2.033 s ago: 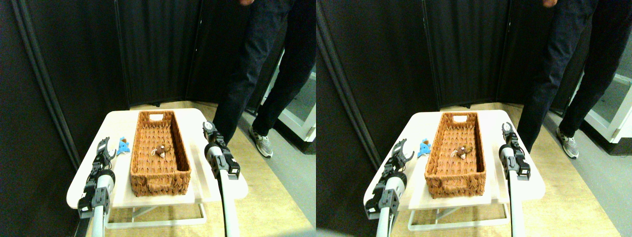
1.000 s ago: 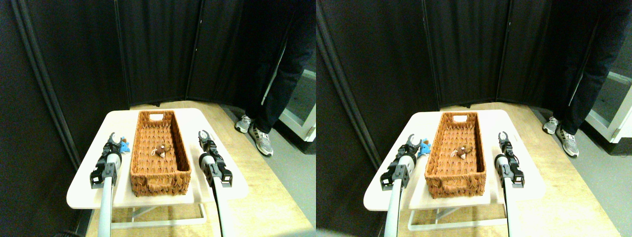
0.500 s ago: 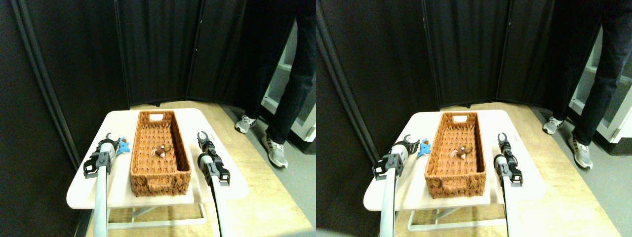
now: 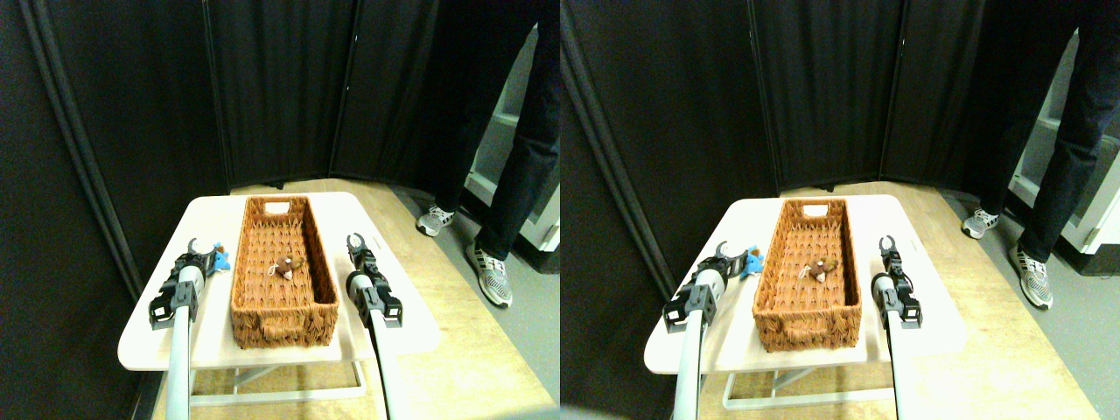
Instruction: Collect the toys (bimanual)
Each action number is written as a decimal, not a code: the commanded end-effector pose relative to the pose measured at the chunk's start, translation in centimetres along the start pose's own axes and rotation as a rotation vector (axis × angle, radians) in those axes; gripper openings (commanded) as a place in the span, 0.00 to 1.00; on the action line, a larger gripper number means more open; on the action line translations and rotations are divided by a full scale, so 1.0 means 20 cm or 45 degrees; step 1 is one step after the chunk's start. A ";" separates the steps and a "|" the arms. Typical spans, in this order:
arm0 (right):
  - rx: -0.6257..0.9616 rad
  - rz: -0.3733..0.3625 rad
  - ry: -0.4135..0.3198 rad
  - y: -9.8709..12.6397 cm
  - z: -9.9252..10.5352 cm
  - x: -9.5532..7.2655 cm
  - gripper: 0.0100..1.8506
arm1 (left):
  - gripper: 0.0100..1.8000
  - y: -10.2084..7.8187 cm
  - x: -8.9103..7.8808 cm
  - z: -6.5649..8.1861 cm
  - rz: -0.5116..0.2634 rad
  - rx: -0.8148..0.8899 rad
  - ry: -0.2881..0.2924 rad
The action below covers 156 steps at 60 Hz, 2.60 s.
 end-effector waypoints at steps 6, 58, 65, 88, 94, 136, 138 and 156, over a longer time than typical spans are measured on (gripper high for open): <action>-0.002 0.013 -0.016 0.02 -0.01 0.02 0.00 | 0.20 0.00 0.05 0.00 -0.127 -0.011 0.027; -0.089 -0.005 0.008 0.01 -0.04 0.08 0.00 | 0.23 0.00 0.14 -0.10 -0.113 -0.124 -0.020; -0.092 -0.001 0.009 0.02 -0.04 0.07 0.00 | 0.24 0.04 0.17 -0.09 -0.091 -0.121 -0.016; -0.082 -0.004 0.005 0.02 -0.07 0.07 0.00 | 0.27 0.05 0.22 -0.11 -0.020 -0.126 0.026; -0.094 0.008 0.009 0.02 -0.07 0.06 0.00 | 0.28 0.07 0.23 -0.12 -0.002 -0.113 0.042; -0.043 0.035 0.029 0.03 -0.09 0.02 0.00 | 0.33 0.22 0.37 -0.13 0.097 -0.118 -0.020; -0.044 0.034 0.031 0.03 -0.09 0.02 0.00 | 0.30 0.22 0.38 -0.13 0.101 -0.129 -0.034; -0.014 0.037 0.003 0.03 -0.08 0.01 0.00 | 0.00 0.21 0.37 -0.15 0.049 -0.143 -0.118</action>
